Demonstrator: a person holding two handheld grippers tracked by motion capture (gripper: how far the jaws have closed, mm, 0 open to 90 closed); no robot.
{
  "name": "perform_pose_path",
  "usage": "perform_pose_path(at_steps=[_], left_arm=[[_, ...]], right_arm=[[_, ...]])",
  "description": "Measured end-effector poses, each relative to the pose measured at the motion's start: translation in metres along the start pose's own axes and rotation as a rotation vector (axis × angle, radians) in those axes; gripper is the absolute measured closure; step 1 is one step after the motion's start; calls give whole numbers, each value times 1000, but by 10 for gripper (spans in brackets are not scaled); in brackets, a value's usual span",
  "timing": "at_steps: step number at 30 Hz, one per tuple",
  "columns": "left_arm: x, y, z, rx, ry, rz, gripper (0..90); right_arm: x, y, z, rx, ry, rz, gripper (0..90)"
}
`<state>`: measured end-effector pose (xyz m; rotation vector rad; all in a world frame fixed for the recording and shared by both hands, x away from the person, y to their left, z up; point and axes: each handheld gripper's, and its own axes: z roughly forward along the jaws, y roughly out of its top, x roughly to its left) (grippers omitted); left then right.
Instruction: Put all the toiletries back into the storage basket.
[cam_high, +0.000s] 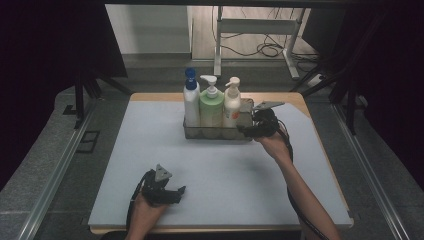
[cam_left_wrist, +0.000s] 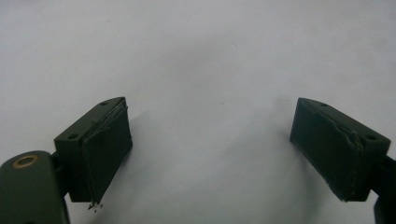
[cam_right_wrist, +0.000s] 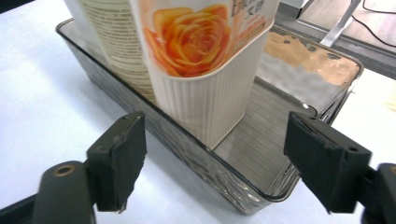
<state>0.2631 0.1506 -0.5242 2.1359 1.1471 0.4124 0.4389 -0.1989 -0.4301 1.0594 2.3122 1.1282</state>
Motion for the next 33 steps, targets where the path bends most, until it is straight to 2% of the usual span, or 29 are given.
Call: perform_pose_path(at_steps=[16, 23, 33], left_arm=[[0, 0, 0, 0, 0, 0, 121], [0, 0, 0, 0, 0, 0, 121], [0, 0, 0, 0, 0, 0, 121]], right_arm=[[8, -10, -22, -6, 33, -38, 140], [14, -15, -30, 12, 48, -60, 125], [19, -24, -42, -1, 50, -82, 33]])
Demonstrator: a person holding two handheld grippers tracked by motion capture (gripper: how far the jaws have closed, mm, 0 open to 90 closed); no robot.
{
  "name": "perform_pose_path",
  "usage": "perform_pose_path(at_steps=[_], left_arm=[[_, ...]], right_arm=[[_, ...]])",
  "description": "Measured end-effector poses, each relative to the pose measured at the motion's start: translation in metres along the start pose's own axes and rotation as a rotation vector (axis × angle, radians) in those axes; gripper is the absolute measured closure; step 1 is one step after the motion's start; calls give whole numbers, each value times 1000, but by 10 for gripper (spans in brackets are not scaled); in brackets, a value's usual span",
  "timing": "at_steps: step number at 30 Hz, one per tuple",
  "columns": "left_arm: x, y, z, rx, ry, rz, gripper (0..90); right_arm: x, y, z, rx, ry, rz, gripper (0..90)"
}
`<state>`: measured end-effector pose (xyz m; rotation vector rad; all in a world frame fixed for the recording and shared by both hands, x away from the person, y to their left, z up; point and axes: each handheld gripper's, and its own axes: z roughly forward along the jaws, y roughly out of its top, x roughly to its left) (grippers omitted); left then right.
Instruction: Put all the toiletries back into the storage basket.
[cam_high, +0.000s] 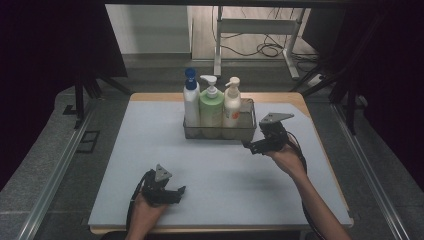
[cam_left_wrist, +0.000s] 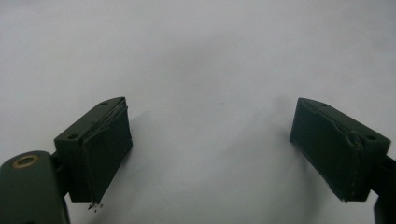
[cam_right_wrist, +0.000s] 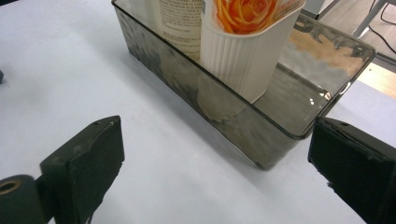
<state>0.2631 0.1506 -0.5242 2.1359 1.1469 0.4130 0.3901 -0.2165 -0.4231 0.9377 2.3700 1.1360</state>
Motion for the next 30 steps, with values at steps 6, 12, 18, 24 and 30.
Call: perform_pose_path(at_steps=[6, 12, 18, 24, 30], left_arm=[[0, 0, 0, 0, 0, 0, 121], [0, 0, 0, 1, 0, -1, 121], [0, 0, 0, 0, 0, -1, 121], [0, 0, 0, -1, 0, -3, 121], [0, 0, 0, 0, 1, -1, 121]], right_arm=[[-1, -9, -10, 2, -3, 11, 18], [-5, -20, -19, 10, -12, 9, 0], [-6, -32, -27, 31, -22, 1, 0], [-4, -44, -34, 46, -33, -16, 0], [-1, -59, -38, 58, -39, -13, 0]])
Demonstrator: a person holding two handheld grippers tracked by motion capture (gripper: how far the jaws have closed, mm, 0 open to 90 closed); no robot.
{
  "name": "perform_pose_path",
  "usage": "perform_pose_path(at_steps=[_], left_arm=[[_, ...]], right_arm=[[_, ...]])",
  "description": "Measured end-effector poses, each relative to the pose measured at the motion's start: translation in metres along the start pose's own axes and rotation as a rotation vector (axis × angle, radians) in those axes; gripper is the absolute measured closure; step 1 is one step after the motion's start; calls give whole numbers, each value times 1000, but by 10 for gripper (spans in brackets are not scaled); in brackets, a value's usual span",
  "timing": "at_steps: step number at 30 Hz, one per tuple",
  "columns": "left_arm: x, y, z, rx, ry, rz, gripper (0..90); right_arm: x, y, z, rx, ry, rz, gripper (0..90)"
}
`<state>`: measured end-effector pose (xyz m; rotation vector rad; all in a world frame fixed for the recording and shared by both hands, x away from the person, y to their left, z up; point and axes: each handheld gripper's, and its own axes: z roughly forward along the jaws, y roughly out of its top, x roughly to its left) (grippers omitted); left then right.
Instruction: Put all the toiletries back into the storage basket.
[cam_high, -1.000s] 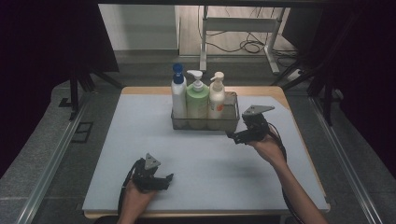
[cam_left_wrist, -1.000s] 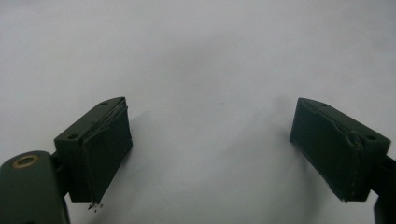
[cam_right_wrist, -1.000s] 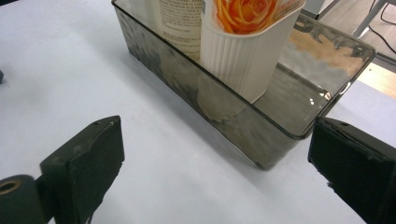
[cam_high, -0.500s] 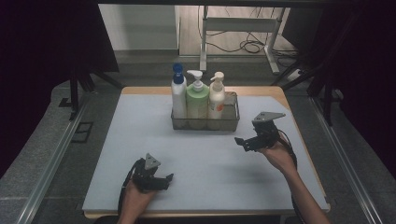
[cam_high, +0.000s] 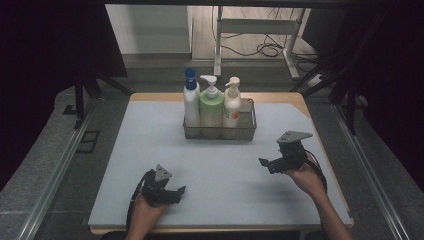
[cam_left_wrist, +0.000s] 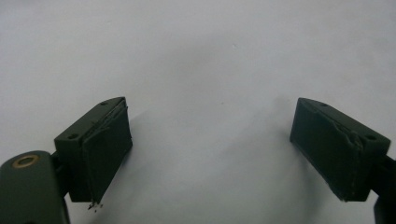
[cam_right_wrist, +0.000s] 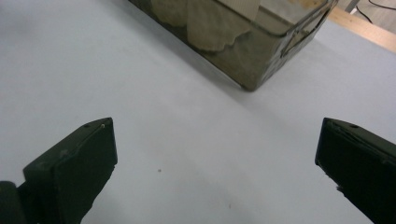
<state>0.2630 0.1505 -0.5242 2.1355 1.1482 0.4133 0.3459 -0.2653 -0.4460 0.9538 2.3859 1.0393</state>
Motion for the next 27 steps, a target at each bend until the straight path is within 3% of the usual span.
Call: perform_pose_path(at_steps=[14, 27], left_arm=[[0, 0, 0, 0, 1, 0, 121], [0, 0, 0, -1, 1, 1, 121]], right_arm=[[5, -44, 2, 23, -5, 17, 0], [7, -83, 8, 80, 0, 56, 0]])
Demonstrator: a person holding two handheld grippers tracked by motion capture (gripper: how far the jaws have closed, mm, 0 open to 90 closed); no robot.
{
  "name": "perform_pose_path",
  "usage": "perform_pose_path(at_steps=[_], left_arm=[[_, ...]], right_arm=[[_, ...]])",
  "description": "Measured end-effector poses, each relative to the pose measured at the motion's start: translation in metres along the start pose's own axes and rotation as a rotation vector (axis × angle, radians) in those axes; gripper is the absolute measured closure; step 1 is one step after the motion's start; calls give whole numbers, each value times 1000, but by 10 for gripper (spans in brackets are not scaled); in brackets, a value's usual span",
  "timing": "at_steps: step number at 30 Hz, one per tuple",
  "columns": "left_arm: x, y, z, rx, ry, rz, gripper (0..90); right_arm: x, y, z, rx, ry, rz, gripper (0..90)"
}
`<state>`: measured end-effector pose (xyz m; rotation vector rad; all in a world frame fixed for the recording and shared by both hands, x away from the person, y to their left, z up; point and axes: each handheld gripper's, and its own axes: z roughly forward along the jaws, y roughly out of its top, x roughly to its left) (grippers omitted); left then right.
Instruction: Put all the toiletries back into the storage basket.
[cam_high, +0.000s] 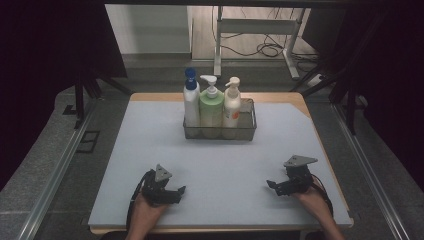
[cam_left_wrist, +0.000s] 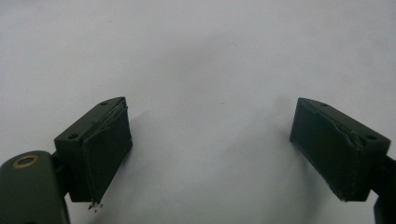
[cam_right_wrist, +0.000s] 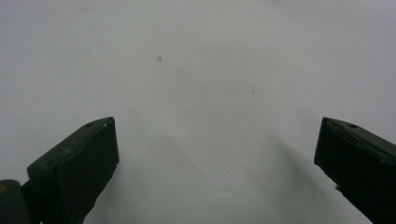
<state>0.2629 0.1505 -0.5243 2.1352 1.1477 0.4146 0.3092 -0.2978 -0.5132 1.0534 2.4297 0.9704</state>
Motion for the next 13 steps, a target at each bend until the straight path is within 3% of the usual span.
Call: perform_pose_path(at_steps=[5, 13], left_arm=[[0, 0, 0, 0, 0, 0, 121], [0, 0, 0, 1, -1, -1, 121]], right_arm=[[0, -9, 1, 8, 8, 26, 1], [0, -11, 2, 6, 5, 22, 0]])
